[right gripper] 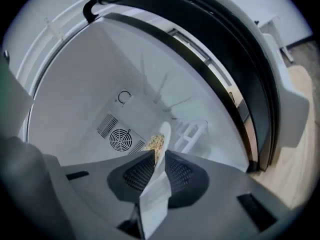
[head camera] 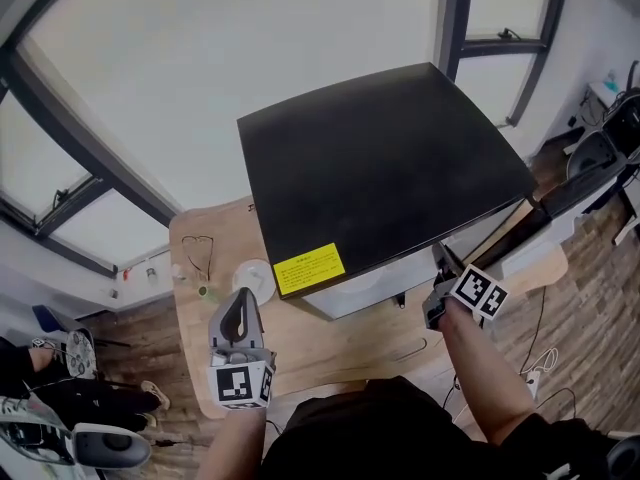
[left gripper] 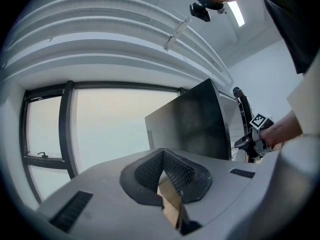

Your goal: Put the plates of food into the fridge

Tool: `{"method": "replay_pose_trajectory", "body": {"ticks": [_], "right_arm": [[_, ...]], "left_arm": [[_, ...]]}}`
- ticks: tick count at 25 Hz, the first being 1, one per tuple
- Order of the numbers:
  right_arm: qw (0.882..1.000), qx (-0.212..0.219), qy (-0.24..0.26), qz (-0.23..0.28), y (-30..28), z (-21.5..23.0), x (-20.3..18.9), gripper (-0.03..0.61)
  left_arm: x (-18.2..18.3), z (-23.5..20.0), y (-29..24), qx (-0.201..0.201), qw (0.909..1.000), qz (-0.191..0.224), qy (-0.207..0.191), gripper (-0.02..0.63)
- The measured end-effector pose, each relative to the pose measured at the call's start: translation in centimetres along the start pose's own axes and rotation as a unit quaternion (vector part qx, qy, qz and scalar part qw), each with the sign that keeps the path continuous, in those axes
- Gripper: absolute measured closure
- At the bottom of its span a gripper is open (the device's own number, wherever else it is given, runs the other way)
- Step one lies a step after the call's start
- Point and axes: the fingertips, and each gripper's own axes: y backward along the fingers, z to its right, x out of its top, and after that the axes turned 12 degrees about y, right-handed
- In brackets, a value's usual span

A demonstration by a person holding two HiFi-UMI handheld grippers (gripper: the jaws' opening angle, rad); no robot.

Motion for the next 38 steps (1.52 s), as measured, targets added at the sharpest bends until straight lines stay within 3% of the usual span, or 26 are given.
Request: {"method": "replay_pose_trajectory", "body": {"ticks": [6, 11, 16, 22, 26, 31, 38], "right_arm": [[0.987, -0.083, 0.132, -0.022, -0.1, 1.3, 0.7, 0.479], [0.976, -0.098, 0.193, -0.006, 0.1, 1.3, 1.7, 0.479], [0.973, -0.091, 0.208, 0.034, 1.0, 0.1, 3.2, 0.479], [0.966, -0.113, 0.225, 0.053, 3.2, -1.4, 3.3, 0.479], [0.967, -0.111, 0.218, 0.07, 4.9, -2.7, 2.8, 0.479], [0.972, -0.103, 0.202, 0.066, 6.4, -4.3, -0.7, 0.48], [0.974, -0.03, 0.221, 0.026, 7.3, -10.6, -8.3, 0.48]], "left_arm": [[-0.1, 0.1, 0.7, 0.019, 0.9998, -0.005, -0.007, 0.609], [-0.1, 0.6, 1.0, 0.027, 0.9996, -0.009, -0.007, 0.609], [0.3, 0.6, 1.9, 0.027, 0.9996, -0.002, 0.003, 0.609], [0.7, -0.2, 3.9, 0.002, 0.9997, -0.014, -0.02, 0.611], [0.3, -2.2, 5.7, 0.0, 1.0, -0.007, 0.001, 0.61], [-1.2, -4.9, 8.7, 0.006, 0.9998, -0.012, 0.012, 0.609], [-2.4, -9.1, 13.5, 0.025, 0.9994, -0.007, 0.023, 0.609]]}}
